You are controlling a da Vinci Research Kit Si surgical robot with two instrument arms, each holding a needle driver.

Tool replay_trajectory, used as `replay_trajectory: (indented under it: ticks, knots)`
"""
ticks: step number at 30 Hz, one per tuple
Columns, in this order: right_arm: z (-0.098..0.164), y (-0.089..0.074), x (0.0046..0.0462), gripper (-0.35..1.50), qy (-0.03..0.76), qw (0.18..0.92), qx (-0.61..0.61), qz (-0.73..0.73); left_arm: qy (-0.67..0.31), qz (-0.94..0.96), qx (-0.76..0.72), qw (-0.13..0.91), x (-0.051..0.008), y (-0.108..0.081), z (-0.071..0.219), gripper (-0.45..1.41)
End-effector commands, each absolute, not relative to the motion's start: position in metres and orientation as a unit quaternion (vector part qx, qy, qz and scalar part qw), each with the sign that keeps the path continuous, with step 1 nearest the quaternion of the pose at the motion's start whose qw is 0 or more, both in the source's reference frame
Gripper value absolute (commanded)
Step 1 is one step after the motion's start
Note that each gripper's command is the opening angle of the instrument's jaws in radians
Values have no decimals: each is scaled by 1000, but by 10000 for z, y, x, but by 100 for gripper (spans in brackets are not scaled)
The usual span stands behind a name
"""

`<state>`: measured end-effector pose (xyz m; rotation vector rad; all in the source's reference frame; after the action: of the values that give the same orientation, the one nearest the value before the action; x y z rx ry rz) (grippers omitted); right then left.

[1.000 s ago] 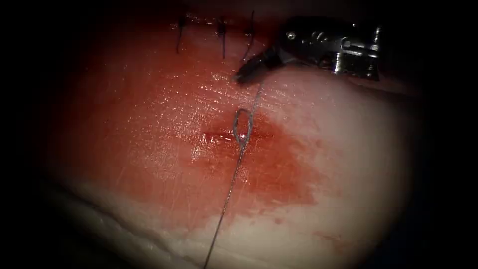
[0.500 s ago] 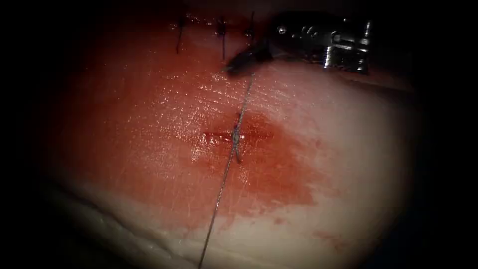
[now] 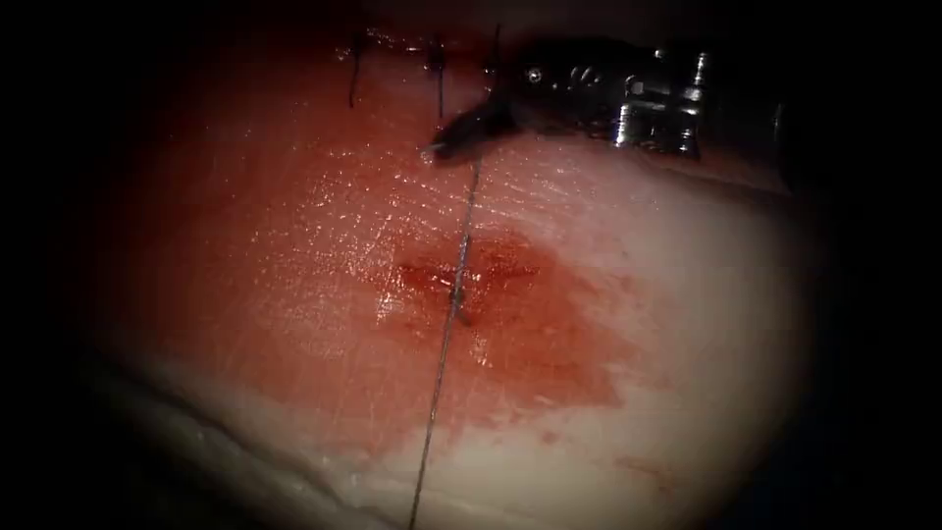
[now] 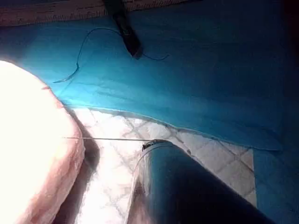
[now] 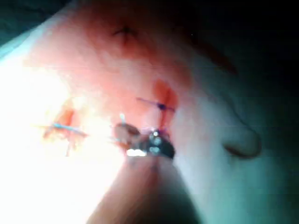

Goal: Wound Closure

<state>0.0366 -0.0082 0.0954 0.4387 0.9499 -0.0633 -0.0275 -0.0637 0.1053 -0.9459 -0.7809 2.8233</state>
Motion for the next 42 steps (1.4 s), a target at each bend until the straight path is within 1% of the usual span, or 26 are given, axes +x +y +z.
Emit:
replay_trajectory:
  ticks: [1,9,15,42]
  knots:
    - [958,-73,373,-35,453,868,204,-25,-251,917,-309,35,-278,-641,1058,-45]
    - [962,-60,368,-35,442,879,177,0,-226,920,-316,51,-276,-603,1060,-45]
    - [963,-61,368,-35,441,881,171,7,-221,921,-315,52,-282,-611,1062,-45]
    - [967,-70,369,-35,442,881,167,9,-243,917,-313,47,-281,-647,1079,-45]
